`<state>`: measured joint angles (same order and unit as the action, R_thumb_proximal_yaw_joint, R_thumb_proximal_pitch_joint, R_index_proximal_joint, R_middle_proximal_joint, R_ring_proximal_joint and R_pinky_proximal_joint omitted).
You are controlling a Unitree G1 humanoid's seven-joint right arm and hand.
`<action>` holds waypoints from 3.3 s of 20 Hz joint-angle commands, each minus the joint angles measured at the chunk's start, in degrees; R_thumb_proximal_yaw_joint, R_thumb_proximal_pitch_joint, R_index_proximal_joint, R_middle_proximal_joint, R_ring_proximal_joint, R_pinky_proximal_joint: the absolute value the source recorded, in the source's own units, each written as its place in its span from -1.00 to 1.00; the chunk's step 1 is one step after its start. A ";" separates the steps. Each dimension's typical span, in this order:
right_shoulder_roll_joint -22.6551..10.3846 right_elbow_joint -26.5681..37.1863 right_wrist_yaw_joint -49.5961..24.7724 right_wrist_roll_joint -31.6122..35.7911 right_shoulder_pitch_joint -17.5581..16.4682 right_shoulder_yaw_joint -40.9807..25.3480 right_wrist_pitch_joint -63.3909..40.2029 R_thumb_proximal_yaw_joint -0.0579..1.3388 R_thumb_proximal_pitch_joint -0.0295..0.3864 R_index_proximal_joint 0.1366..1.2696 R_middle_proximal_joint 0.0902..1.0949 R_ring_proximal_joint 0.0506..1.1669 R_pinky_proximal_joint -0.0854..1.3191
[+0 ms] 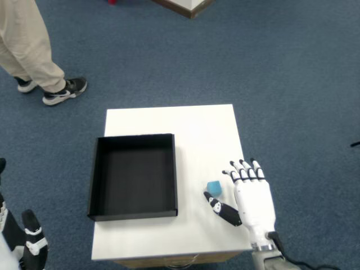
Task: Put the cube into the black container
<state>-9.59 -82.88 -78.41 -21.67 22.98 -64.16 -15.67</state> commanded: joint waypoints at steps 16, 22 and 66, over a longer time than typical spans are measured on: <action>-0.32 1.33 9.29 1.50 1.18 0.92 2.39 -0.34 -0.38 -0.21 -0.57 -0.62 -0.65; -0.25 2.45 11.71 1.47 1.16 0.09 2.98 -0.34 -0.41 -0.22 -0.59 -0.65 -0.68; 0.14 5.64 8.39 8.67 2.94 -7.38 7.52 -0.35 -0.06 0.02 -0.60 -0.71 -0.79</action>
<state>-8.97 -77.42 -69.05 -13.79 23.71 -71.59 -7.31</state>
